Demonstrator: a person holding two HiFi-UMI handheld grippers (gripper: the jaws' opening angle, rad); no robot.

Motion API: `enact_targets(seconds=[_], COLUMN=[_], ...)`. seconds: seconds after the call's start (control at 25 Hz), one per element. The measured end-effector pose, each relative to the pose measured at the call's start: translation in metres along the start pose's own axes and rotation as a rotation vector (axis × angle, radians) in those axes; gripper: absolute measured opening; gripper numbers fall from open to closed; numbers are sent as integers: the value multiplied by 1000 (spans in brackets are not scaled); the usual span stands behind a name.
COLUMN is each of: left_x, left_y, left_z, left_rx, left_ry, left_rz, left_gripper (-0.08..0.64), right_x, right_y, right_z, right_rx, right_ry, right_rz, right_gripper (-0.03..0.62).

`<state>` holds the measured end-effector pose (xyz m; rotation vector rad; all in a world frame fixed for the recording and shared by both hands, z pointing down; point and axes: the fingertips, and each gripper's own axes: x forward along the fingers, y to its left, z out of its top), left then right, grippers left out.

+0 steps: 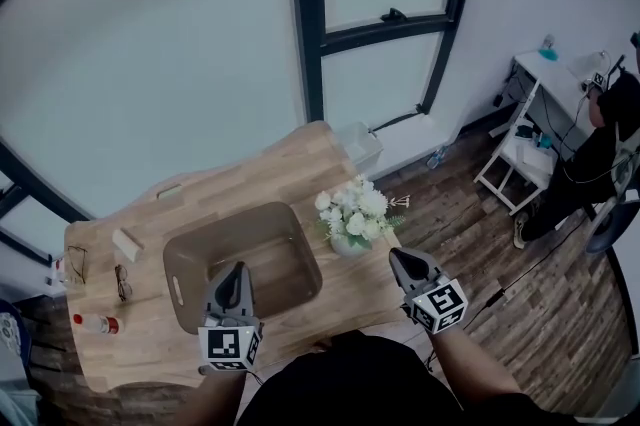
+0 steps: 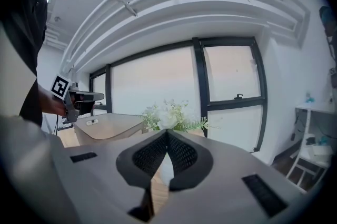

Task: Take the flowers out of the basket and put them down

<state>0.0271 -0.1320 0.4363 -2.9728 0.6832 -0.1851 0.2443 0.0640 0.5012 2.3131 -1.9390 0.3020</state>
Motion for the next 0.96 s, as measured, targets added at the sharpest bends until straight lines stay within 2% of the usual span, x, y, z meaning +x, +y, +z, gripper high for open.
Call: enact_targets(seconds=[0.96], left_x=[31], left_y=[-11], left_z=[7], left_rx=[-13], left_ry=[-19], left_rz=[-58], left_gripper=[5], right_x=[3], right_y=[-20], right_z=[0], right_rx=[16], right_ry=[-9], right_rz=[-51], right_gripper=[23])
